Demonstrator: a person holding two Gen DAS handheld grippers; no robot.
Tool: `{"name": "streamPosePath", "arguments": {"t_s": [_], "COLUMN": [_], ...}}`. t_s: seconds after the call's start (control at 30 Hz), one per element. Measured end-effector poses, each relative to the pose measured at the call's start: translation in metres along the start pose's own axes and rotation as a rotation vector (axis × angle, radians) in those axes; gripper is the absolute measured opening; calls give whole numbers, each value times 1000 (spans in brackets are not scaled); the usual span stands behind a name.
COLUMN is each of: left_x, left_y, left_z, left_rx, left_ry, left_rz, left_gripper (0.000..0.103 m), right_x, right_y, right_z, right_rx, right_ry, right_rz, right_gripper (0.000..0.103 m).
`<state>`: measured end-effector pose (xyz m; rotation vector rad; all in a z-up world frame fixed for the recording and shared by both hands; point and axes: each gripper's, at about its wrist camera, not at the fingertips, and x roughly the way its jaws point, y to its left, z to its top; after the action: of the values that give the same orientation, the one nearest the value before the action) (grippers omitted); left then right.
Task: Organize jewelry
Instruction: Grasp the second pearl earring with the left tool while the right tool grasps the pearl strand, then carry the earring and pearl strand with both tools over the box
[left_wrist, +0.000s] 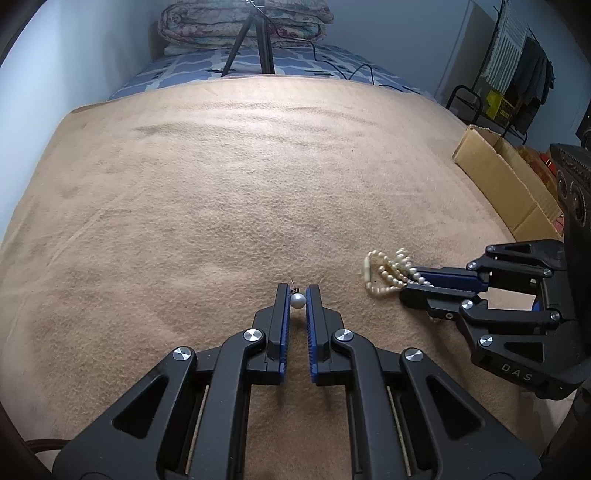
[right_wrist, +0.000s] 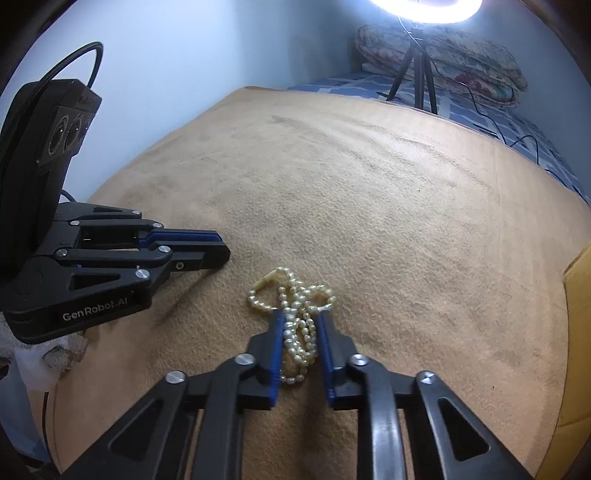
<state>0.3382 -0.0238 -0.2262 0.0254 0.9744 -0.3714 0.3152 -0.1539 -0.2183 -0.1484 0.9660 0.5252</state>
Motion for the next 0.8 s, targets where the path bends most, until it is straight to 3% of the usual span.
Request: {"name": "streamPosePath", "arguments": {"t_s": [0.8], "left_x": [-53], "left_y": [-33], "left_z": [6], "left_rx": [28], "left_ry": [-84], "left_rz": [-24], "left_gripper": [6], "right_x": [-93], "right_y": [-13], "right_z": [-30], "right_rx": [35], "right_ry": [-113], "right_rz": [-10], "right_gripper": [7]}}
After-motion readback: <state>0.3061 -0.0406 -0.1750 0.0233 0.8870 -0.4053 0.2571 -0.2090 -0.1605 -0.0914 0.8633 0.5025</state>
